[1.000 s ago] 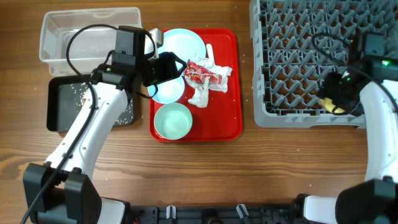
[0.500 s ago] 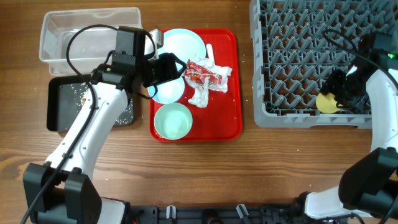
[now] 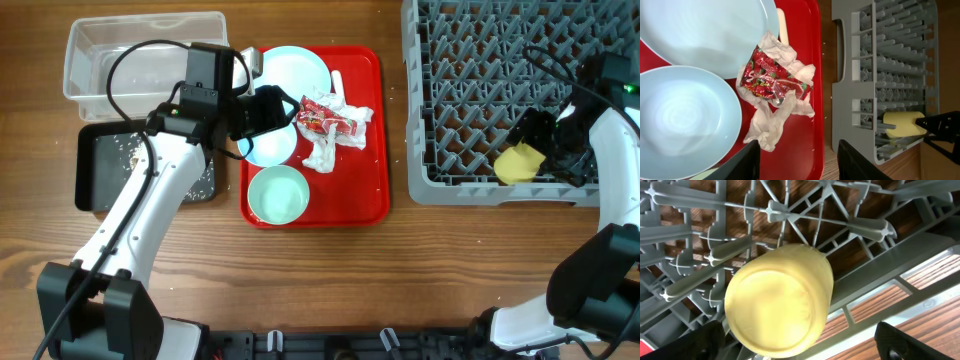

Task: Sort waste into correct bins and load items into the dishwasher rack
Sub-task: 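Carry the yellow cup with right gripper and lower it into the grey rack, then grasp the red wrapper and tissue with left gripper, lift toward clear bin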

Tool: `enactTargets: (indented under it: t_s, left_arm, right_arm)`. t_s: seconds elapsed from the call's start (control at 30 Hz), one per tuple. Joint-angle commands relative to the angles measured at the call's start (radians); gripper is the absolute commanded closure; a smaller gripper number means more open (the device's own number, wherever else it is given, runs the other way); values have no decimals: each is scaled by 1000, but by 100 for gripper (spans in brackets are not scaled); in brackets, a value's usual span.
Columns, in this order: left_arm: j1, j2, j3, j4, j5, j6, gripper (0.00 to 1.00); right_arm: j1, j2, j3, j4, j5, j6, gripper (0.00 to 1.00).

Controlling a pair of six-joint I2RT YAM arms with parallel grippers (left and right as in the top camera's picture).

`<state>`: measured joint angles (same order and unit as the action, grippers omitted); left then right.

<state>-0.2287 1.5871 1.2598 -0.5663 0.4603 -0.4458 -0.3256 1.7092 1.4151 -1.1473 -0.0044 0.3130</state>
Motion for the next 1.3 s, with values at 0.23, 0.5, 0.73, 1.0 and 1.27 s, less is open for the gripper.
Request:
enactTargets:
  t_s: [0.23, 0.5, 0.73, 1.0, 1.27]
  left_arm:
    - [-63, 2, 42, 17, -10, 163, 45]
    - [-335, 84, 50, 16, -501, 302, 26]
    - [-364, 305, 50, 72, -548, 334, 15]
    - [-373, 347, 50, 83, -525, 334, 17]
    - [-373, 410, 50, 27, -531, 390, 24]
  right_arm:
    - [-3, -69, 225, -159, -77, -63, 0]
    - [5, -147, 246, -188, -95, -94, 0]
    - [5, -147, 246, -197, -102, -105, 0]
    - [5, -146, 245, -196, -102, -108, 0]
    - [5, -146, 245, -196, -102, -106, 0]
